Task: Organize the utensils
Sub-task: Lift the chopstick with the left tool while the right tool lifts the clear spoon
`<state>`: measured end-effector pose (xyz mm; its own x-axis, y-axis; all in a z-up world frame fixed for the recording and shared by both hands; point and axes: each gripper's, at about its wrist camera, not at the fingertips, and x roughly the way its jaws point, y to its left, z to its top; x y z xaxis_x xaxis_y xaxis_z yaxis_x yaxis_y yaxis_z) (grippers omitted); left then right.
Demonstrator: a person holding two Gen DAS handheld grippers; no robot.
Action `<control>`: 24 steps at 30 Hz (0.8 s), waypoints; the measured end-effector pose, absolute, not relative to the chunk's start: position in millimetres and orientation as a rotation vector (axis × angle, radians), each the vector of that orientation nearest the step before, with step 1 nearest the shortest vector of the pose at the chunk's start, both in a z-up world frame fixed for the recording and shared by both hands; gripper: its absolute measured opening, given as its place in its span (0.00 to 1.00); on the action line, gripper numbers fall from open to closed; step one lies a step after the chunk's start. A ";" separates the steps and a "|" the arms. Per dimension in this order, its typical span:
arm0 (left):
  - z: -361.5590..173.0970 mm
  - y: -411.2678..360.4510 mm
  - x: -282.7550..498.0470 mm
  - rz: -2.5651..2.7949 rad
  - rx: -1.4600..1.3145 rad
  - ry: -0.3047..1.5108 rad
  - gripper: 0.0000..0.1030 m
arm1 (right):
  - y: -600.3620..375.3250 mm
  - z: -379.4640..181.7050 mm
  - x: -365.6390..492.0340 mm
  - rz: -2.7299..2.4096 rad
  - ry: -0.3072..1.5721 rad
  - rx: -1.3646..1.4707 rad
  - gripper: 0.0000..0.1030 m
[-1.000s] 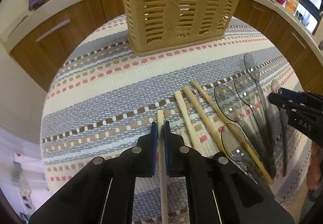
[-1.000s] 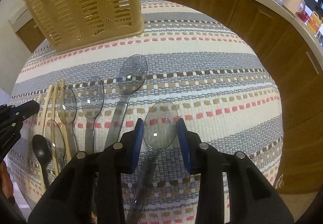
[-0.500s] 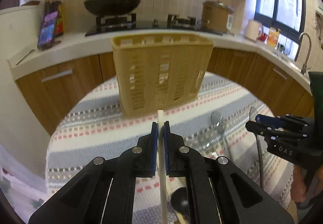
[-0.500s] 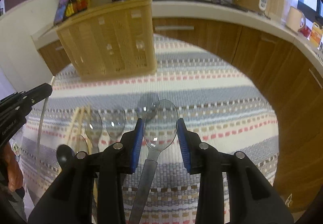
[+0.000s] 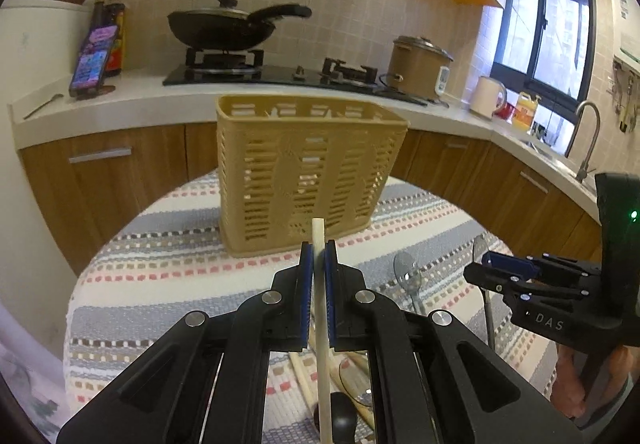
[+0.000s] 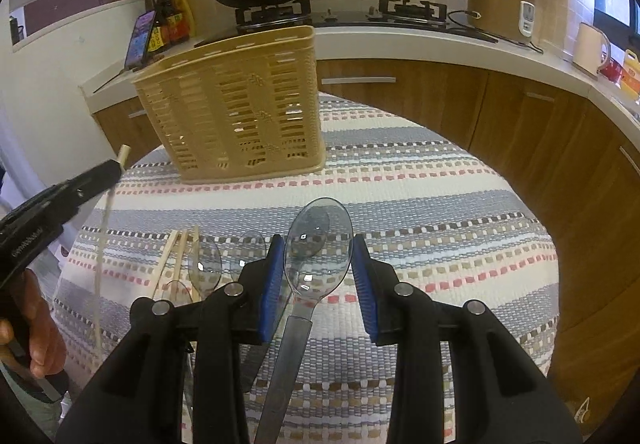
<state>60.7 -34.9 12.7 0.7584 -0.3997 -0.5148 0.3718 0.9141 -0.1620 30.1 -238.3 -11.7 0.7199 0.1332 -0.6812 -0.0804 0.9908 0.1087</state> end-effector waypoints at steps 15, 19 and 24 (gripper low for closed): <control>18.5 -45.9 54.9 -0.388 0.027 0.515 0.03 | -242.6 -5.8 28.1 0.122 0.704 0.073 0.30; 21.1 -49.0 51.9 -0.384 0.044 0.498 0.03 | -243.2 -2.6 28.6 0.125 0.691 0.070 0.30; 21.3 -52.0 49.8 -0.388 0.053 0.495 0.03 | -242.8 -0.1 28.0 0.133 0.682 0.067 0.30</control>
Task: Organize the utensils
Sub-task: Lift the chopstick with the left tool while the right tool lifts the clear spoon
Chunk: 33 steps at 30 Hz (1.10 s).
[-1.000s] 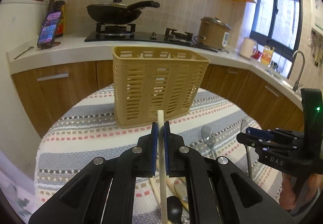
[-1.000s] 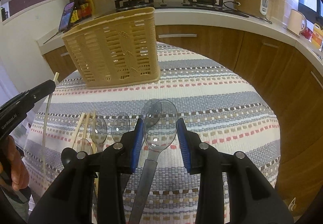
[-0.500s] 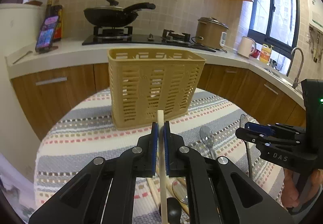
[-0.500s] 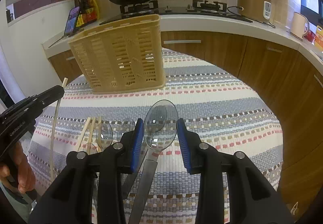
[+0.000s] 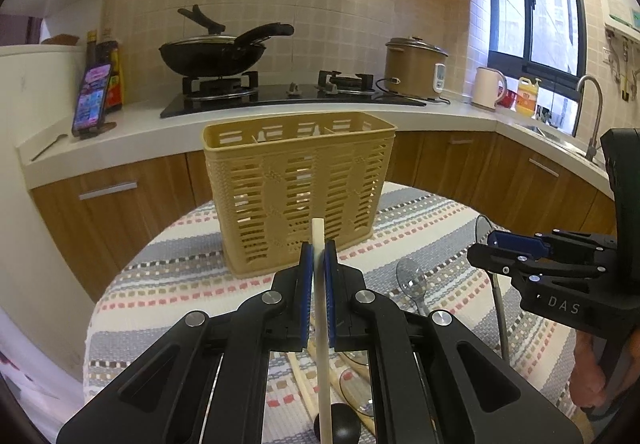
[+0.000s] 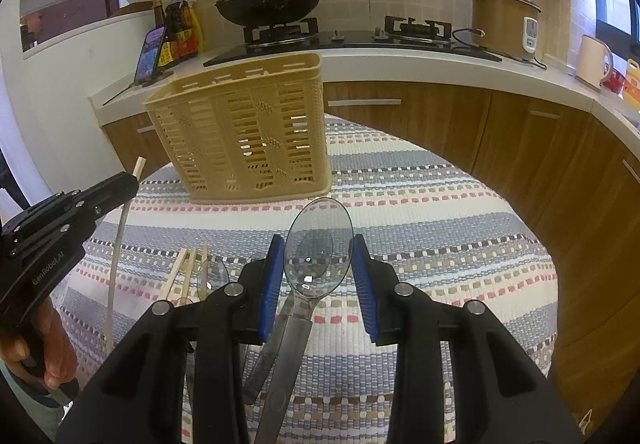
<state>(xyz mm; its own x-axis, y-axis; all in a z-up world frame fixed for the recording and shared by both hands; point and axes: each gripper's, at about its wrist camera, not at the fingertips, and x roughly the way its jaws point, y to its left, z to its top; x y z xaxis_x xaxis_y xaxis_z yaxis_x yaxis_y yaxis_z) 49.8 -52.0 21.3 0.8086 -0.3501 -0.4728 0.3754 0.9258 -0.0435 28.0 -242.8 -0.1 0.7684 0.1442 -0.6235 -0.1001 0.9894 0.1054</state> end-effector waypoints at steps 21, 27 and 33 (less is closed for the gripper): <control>19.0 -58.2 51.8 -0.414 0.074 0.541 0.03 | -246.8 -0.3 26.8 0.172 0.714 0.128 0.30; 24.5 -56.0 54.7 -0.418 0.072 0.530 0.03 | -248.2 11.1 25.5 0.186 0.681 0.130 0.30; 19.1 -59.0 60.5 -0.421 0.068 0.556 0.03 | -254.6 -2.1 31.1 0.198 0.708 0.176 0.30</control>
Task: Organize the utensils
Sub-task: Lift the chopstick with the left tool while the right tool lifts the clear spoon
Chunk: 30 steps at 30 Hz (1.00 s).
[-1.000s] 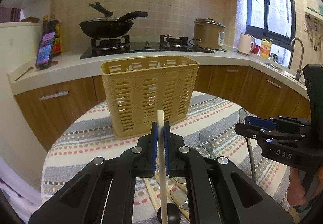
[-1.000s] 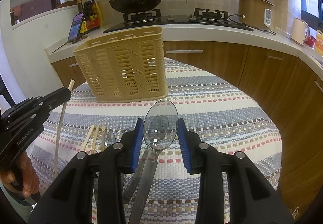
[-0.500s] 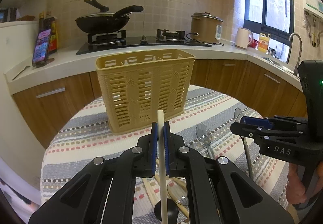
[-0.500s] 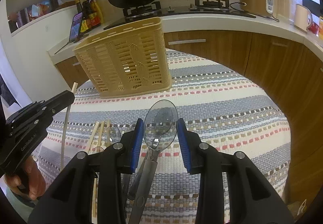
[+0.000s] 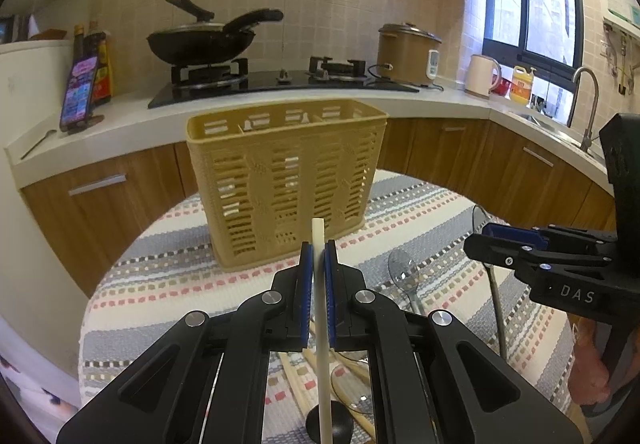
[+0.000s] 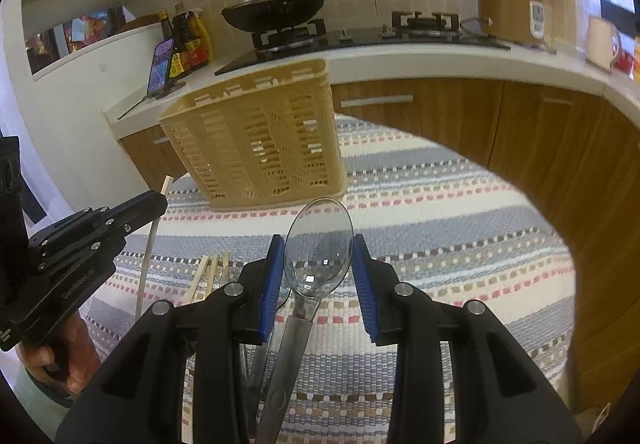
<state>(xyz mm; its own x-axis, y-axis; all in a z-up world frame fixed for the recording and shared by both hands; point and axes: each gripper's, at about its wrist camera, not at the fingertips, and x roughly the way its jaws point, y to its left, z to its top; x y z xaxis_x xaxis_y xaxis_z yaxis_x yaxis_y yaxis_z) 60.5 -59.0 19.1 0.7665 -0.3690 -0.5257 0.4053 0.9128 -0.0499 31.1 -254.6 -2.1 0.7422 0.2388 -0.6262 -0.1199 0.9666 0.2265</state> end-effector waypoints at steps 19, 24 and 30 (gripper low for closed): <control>-8.1 -44.1 84.4 -0.442 -0.088 0.595 0.04 | -277.1 -51.3 59.1 0.162 0.760 0.297 0.30; -7.3 -39.6 85.8 -0.460 -0.119 0.597 0.04 | -273.4 -51.1 62.5 0.161 0.766 0.299 0.30; -12.7 -40.7 88.4 -0.459 -0.121 0.637 0.04 | -267.8 -55.2 69.9 0.149 0.797 0.265 0.30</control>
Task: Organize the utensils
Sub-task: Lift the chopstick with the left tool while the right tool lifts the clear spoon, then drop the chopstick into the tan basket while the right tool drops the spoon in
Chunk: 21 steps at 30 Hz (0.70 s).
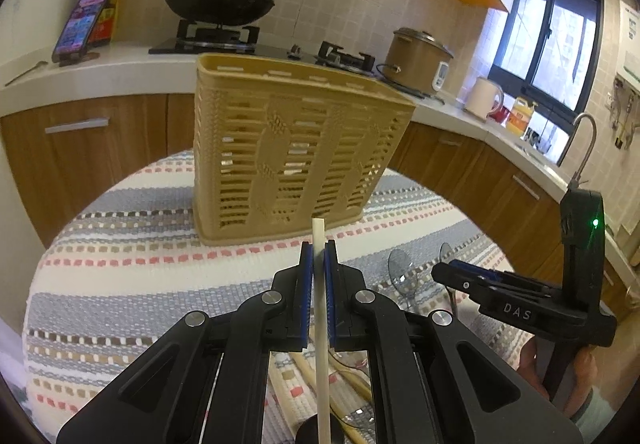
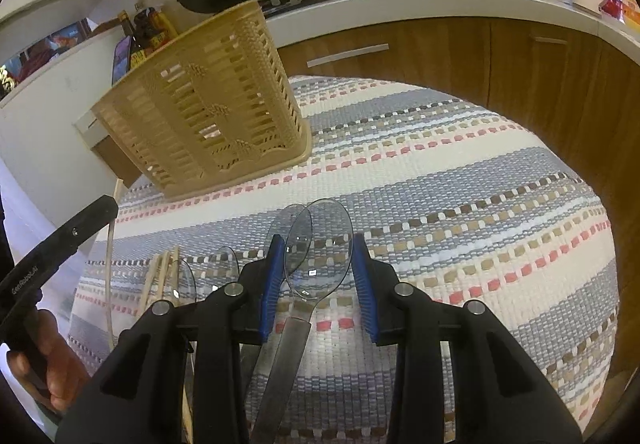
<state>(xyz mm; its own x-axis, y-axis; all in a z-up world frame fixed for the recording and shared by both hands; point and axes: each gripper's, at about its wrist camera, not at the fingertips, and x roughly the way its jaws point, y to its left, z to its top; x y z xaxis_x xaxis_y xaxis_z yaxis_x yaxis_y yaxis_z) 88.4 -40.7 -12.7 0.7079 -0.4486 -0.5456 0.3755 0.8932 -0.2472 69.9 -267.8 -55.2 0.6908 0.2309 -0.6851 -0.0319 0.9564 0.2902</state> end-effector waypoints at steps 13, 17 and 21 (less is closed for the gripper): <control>-21.0 -38.8 97.5 -0.456 -0.155 0.685 0.04 | -274.5 -59.6 76.6 0.156 0.835 0.298 0.30; -21.4 -38.0 99.1 -0.440 -0.150 0.691 0.04 | -279.9 -53.1 78.3 0.170 0.821 0.312 0.30; -14.5 -34.1 96.7 -0.424 -0.141 0.672 0.04 | -278.3 -26.5 76.5 0.189 0.761 0.282 0.30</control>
<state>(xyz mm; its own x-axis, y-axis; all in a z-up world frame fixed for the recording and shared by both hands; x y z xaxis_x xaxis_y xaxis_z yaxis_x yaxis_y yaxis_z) 96.7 -34.1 -14.5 0.7010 -0.4239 -0.5735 0.3342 0.9057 -0.2610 76.5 -278.3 -26.5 0.7098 0.2690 -0.6510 -0.0667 0.9457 0.3180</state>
